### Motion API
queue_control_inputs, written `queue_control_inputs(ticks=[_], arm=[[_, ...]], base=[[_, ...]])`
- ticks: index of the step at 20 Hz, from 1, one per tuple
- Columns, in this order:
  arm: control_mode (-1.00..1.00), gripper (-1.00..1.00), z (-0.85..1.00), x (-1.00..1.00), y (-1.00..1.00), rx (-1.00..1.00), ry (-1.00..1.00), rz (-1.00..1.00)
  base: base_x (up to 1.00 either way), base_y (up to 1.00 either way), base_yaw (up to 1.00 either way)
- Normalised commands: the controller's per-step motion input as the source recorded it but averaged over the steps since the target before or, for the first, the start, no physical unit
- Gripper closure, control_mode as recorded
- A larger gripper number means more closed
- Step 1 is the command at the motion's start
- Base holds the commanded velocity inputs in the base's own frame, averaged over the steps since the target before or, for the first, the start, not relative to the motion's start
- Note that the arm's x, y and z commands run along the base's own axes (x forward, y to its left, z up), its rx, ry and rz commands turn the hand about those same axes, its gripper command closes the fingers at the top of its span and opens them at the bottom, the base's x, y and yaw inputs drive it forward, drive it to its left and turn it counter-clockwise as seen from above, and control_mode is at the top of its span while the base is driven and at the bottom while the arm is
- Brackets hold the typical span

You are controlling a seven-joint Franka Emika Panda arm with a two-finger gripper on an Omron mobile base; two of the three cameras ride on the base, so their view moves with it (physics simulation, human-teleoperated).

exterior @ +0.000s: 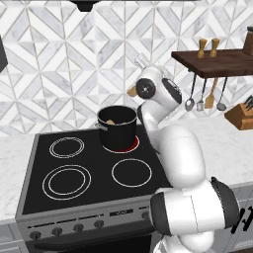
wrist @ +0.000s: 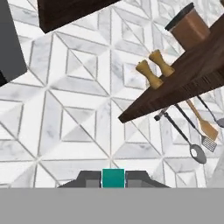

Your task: Put the squash and squash in the pot. Retrieve the spatula and lightly stir the vegetables in the pot.

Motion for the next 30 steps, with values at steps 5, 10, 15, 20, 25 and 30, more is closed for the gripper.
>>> queue_control_inputs(ticks=[5,10,15,20,25,30], arm=[[-1.00,1.00,-0.03,0.89,0.60,-0.41,0.24,0.05],[-1.00,1.00,-0.32,0.76,0.59,-0.31,0.28,0.04],[-1.00,1.00,-0.27,0.64,0.49,-0.21,0.19,0.06],[-1.00,1.00,-0.26,0.53,0.23,-0.19,0.06,0.06],[-1.00,1.00,-0.38,0.37,0.20,-0.16,0.06,0.07],[-1.00,1.00,-0.27,0.44,0.07,-0.03,0.00,0.14]], base=[[0.00,0.00,0.00],[0.00,0.00,0.00],[0.00,0.00,0.00],[0.00,0.00,0.00],[0.00,0.00,0.00],[0.00,0.00,0.00]])
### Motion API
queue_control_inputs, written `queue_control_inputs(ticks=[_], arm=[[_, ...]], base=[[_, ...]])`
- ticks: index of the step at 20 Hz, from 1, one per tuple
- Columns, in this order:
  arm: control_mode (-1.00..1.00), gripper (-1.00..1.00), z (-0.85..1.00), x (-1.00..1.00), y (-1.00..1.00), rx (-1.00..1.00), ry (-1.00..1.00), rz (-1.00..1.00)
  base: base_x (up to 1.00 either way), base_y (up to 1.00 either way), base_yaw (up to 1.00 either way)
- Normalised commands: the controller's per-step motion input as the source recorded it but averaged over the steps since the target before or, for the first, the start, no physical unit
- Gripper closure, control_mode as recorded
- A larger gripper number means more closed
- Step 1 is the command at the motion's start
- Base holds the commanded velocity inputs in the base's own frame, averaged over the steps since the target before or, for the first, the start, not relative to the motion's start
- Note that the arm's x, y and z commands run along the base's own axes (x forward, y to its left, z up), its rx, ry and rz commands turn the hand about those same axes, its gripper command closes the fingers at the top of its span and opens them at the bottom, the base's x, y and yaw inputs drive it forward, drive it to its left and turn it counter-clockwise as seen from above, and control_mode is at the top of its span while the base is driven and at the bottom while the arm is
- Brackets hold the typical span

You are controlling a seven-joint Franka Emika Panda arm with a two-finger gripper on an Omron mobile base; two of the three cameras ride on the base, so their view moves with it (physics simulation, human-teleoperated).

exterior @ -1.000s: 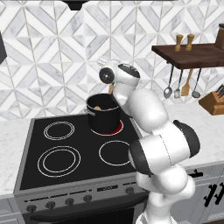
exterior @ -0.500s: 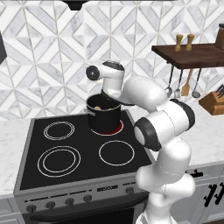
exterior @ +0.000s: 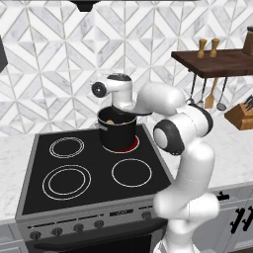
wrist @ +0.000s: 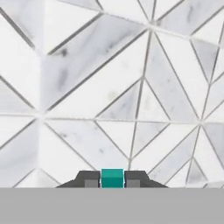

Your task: Put the squash and squash in the pot. Retrieve the spatula and lightly stir the vegetables in the pot.

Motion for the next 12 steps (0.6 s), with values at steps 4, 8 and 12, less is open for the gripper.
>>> queue_control_inputs(ticks=[4,8,12], arm=[[-1.00,1.00,-0.24,0.31,0.00,0.00,0.06,0.08],[-1.00,1.00,-0.20,0.24,0.00,0.00,0.14,0.02],[-1.00,1.00,-0.25,0.34,0.00,0.00,0.15,0.04]], base=[[0.00,0.00,0.00],[0.00,0.00,0.00],[0.00,0.00,0.00]])
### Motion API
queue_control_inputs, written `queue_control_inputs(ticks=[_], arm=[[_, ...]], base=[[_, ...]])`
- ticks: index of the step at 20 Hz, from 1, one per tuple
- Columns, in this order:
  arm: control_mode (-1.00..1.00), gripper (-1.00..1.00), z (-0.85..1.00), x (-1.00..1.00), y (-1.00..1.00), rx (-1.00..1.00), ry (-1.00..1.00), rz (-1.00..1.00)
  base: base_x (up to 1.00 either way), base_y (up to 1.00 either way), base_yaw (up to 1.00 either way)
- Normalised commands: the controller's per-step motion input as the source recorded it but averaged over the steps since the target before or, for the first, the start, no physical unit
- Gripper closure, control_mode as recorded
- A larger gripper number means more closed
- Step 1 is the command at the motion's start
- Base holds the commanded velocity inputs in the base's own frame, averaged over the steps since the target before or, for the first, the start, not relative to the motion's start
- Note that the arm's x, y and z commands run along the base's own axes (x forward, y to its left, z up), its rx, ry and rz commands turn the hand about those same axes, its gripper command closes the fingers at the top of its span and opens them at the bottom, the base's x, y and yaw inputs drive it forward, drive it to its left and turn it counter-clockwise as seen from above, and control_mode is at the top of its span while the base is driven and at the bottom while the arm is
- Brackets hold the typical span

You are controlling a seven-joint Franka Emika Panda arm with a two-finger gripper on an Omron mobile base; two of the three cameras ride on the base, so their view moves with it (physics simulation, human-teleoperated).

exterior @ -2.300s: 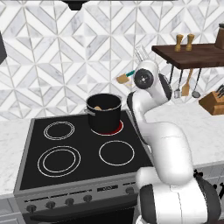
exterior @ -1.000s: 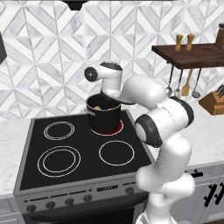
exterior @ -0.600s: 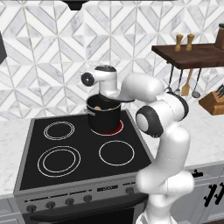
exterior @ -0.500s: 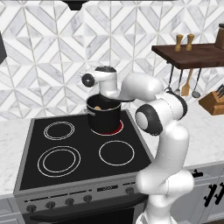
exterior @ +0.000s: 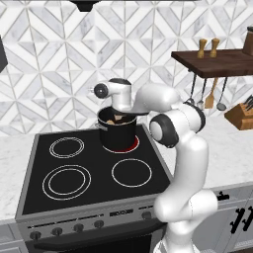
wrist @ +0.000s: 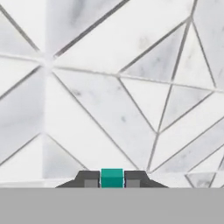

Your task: Put the squash and squash in the pot. Retrieve the spatula and lightly stir the vegetables in the pot.

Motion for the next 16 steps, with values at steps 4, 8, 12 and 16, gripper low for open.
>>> queue_control_inputs(ticks=[4,8,12,16], arm=[[-1.00,1.00,-0.49,0.28,0.00,0.00,0.17,0.04],[-1.00,1.00,-0.61,0.12,0.00,0.00,0.18,0.04],[-1.00,1.00,-0.62,0.03,0.00,0.00,0.17,0.05],[-1.00,1.00,-0.26,-0.02,0.00,0.00,0.08,0.04]], base=[[0.00,0.00,0.00],[0.00,0.00,0.00],[0.00,0.00,0.00],[0.00,0.00,0.00]])
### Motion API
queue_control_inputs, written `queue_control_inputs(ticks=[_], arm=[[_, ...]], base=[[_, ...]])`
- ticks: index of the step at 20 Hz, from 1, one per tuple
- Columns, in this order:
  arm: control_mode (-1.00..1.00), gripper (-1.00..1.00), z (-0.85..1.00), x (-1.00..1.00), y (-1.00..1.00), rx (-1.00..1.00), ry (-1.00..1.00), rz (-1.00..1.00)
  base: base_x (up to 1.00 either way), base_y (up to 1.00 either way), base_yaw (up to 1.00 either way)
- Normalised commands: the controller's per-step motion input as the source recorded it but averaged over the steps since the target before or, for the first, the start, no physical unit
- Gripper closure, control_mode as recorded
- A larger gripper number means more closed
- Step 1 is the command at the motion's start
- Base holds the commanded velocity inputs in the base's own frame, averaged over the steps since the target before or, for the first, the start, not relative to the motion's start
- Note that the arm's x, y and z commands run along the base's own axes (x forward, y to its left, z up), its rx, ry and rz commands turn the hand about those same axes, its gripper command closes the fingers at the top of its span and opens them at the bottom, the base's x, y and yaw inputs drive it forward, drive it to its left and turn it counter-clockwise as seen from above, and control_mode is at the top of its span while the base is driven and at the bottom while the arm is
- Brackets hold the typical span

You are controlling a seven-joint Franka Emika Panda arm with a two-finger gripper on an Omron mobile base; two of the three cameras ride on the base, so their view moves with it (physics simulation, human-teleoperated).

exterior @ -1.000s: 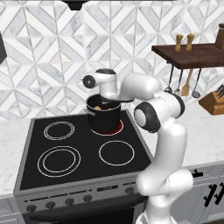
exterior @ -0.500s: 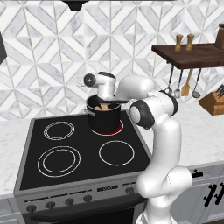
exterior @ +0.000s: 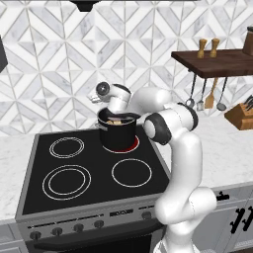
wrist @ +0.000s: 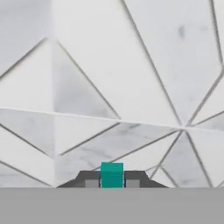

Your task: Put the squash and squash in the pot. Retrieve the spatula and lightly stir the vegetables in the pot.

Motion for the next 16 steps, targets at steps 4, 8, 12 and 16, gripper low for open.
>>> queue_control_inputs(ticks=[4,8,12,16], arm=[[-1.00,1.00,0.06,-0.01,0.00,0.05,0.00,0.02],[-1.00,1.00,0.55,-0.06,0.00,0.06,0.00,0.00],[-1.00,1.00,0.58,-0.13,0.00,0.00,0.00,0.00],[-1.00,1.00,0.50,-0.22,0.00,0.00,0.00,0.00]], base=[[0.00,0.00,0.00],[0.00,0.00,0.00],[0.00,0.00,0.00],[0.00,0.00,0.00]])
